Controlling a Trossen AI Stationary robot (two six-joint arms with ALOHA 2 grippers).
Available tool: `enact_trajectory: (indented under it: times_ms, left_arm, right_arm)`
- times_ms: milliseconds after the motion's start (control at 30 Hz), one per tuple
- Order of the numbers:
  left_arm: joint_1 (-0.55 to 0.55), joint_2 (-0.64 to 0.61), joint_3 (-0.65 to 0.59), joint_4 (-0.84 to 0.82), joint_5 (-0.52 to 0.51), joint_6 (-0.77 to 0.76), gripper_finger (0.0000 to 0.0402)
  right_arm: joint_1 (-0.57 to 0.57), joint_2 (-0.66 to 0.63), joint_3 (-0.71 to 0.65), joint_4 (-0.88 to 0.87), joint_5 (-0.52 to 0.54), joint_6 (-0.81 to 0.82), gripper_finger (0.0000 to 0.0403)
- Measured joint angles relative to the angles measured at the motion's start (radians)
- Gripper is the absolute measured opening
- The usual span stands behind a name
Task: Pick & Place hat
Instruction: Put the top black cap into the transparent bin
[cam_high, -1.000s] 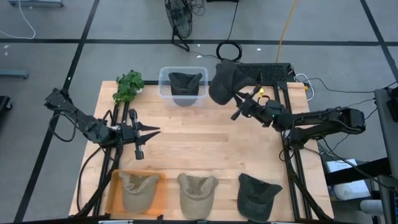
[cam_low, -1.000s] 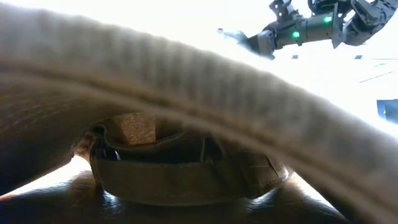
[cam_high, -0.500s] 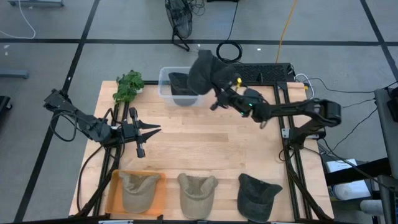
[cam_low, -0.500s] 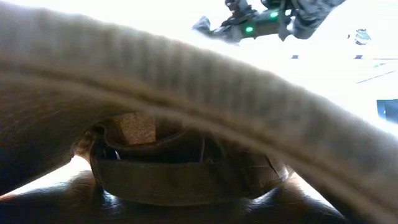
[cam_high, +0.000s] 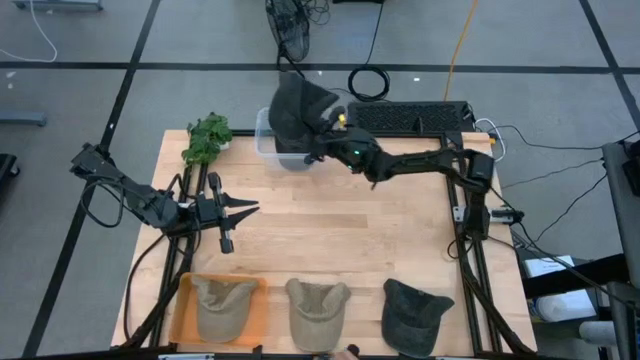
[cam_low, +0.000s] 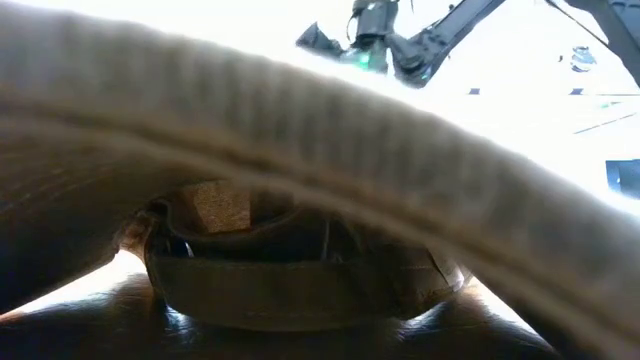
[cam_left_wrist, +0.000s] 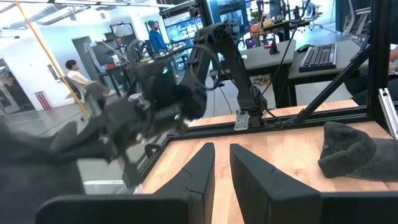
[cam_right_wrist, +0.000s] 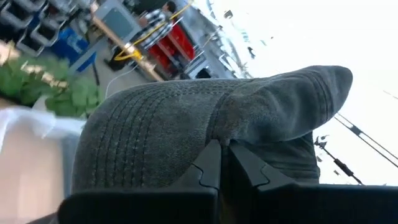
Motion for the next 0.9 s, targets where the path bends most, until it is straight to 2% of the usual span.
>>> enact_trajectory:
  times_ms: [133, 300, 500, 700, 900]
  left_arm:
    - [0.000, 0.000, 0.000, -0.012, 0.000, -0.001, 0.0063]
    - [0.000, 0.000, 0.000, -0.023, 0.000, -0.001, 0.0062]
    - [0.000, 0.000, 0.000, -0.023, 0.000, -0.001, 0.0062]
    - [0.000, 0.000, -0.001, -0.023, -0.001, -0.002, 0.0062]
    - [0.000, 0.000, -0.001, -0.023, -0.001, -0.004, 0.0062]
  right_arm:
    - [-0.020, 0.059, 0.057, -0.066, 0.010, -0.007, 0.0000]
    - [-0.040, 0.092, 0.062, -0.070, 0.026, -0.021, 0.0000]
    - [-0.047, 0.092, 0.064, -0.131, -0.025, 0.055, 0.0000]
    - [-0.025, 0.090, 0.064, -0.190, -0.027, 0.042, 0.0000]
    - [-0.015, 0.090, 0.064, -0.201, 0.028, -0.007, 0.0000]
